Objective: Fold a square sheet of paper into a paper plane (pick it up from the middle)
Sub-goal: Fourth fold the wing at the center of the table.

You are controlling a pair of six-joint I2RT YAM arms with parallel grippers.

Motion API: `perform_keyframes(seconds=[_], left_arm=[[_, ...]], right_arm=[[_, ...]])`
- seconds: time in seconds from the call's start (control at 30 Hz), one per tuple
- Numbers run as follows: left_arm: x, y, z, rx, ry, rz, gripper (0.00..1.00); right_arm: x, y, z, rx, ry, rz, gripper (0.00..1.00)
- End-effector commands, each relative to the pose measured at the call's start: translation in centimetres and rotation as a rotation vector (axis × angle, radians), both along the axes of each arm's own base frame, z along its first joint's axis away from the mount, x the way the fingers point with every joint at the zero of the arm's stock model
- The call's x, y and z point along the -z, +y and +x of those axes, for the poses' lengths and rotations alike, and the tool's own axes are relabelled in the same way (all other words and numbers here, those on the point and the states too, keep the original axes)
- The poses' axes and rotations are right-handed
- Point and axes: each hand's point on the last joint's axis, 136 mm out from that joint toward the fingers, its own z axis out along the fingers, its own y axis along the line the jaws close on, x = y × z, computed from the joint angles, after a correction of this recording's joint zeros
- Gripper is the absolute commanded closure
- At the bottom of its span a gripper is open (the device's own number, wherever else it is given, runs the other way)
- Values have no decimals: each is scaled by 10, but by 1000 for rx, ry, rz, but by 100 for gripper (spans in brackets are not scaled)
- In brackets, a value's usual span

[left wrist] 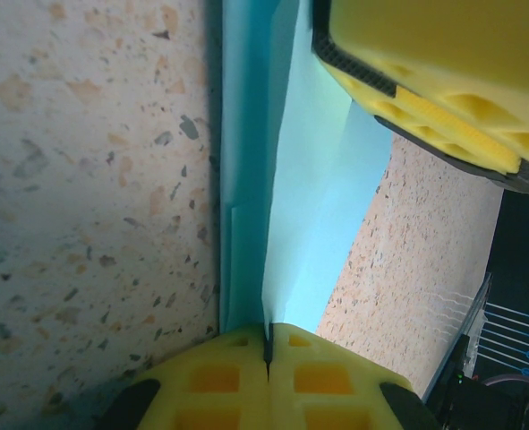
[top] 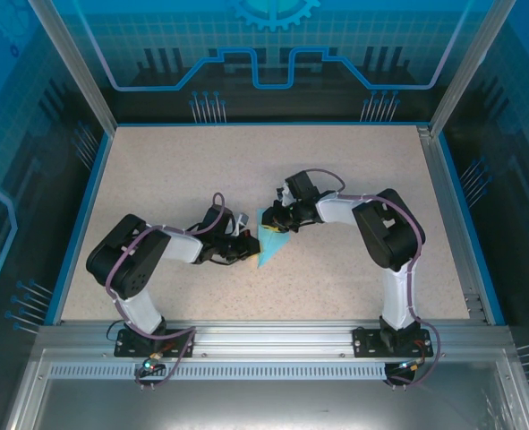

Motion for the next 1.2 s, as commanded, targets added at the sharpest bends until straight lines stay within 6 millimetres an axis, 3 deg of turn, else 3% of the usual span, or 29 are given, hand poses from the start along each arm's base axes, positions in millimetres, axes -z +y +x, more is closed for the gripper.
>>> perform_keyframes(seconds=[0.0, 0.1, 0.37, 0.6, 0.9, 1.07, 1.17], left_arm=[[16, 4, -11, 22, 65, 30, 100], [17, 5, -11, 17, 80, 23, 100], [18, 7, -10, -5, 114, 5, 100], [19, 8, -10, -12, 132, -1, 100], [21, 10, -10, -17, 138, 6, 100], [19, 10, -10, -18, 137, 6, 100], [19, 10, -9, -12, 132, 7, 100]], right_arm=[[13, -4, -1, 7, 27, -42, 80], [8, -3, 0, 3, 14, -28, 81], [-31, 13, -3, -75, -60, 71, 79], [-27, 22, -9, -104, -40, 90, 79], [-41, 25, -13, -117, -60, 113, 79], [-55, 4, -15, -69, -176, -11, 79], [-50, 10, -21, -110, -131, 22, 88]])
